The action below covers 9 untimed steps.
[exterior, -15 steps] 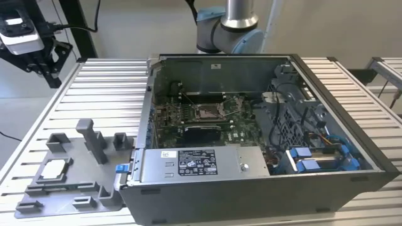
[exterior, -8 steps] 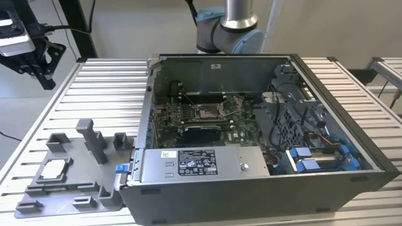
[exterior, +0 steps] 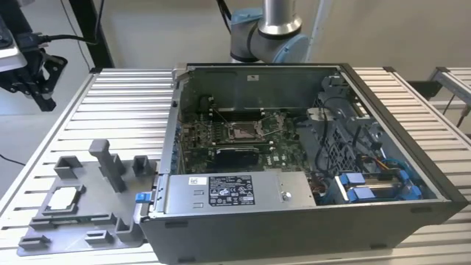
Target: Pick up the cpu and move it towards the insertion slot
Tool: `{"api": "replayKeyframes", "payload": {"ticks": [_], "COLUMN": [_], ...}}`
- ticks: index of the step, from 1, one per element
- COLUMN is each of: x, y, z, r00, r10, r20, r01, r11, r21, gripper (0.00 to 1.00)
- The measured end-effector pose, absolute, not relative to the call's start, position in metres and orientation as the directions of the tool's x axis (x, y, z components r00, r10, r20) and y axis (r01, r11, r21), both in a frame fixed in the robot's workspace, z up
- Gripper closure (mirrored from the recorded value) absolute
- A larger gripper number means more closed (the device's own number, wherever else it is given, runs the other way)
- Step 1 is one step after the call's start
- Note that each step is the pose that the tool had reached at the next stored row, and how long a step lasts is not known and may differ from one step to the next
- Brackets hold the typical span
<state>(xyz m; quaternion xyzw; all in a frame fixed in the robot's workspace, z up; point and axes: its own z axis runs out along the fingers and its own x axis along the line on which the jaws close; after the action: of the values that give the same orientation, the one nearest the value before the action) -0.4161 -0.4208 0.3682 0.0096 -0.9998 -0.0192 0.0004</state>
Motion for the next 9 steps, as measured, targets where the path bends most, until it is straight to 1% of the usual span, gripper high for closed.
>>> {"api": "replayKeyframes", "payload": {"ticks": [9], "x": [-0.426], "y": [-0.441], "z": [0.367], "r00": [-1.0], "r10": [-0.019], "r20": [0.0], "r01": [-0.019], "r11": [0.999], "r21": [0.038], "gripper": [1.0]}}
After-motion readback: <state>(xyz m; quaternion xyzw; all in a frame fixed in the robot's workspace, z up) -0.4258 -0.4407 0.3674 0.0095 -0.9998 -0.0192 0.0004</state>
